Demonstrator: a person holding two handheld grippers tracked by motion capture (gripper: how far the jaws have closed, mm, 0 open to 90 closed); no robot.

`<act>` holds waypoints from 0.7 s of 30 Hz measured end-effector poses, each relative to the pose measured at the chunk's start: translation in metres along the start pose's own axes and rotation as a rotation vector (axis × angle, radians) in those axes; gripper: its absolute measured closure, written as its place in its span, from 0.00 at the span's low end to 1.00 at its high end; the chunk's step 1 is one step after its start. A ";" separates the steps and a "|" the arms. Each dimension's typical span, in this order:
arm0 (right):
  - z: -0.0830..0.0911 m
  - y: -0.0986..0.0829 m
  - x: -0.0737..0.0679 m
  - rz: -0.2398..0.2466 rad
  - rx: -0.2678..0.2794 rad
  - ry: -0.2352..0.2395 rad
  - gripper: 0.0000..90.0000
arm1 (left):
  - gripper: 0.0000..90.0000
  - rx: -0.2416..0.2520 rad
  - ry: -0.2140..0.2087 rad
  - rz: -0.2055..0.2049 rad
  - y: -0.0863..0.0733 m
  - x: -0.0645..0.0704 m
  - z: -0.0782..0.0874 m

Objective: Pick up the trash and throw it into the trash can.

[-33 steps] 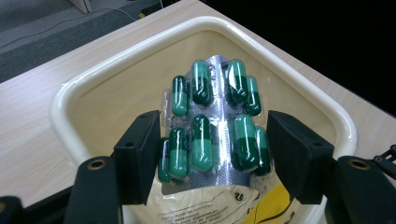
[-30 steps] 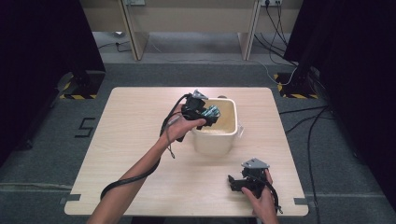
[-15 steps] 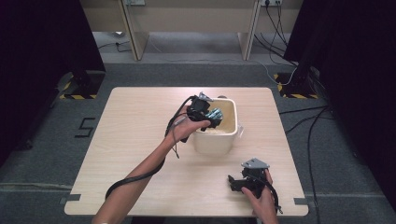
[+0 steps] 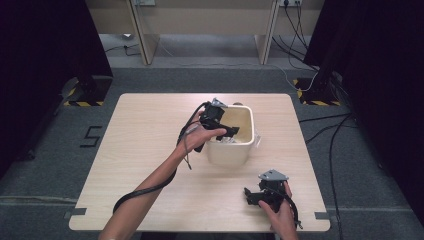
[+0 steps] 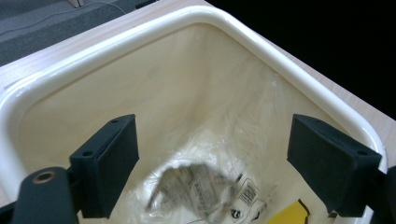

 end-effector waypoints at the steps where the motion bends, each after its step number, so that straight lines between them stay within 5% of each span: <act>1: 0.000 0.000 0.000 -0.001 0.000 0.000 0.01 | 0.18 0.004 -0.002 0.001 0.000 0.000 0.002; 14: 0.000 0.000 0.000 -0.001 0.001 0.001 0.01 | 0.17 0.022 -0.014 0.018 0.001 -0.002 0.023; 21: 0.000 0.000 0.000 -0.001 0.003 0.000 0.01 | 0.17 0.044 -0.013 0.038 -0.004 -0.016 0.045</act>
Point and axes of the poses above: each handheld gripper's, and its own axes: z roughly backward along the jaws, y roughly out of its top, x roughly to its right, the point moved 3 cm from there along -z, roughly forward along the jaws, and after that the axes turned 14 degrees about z, right-handed, at the moved point
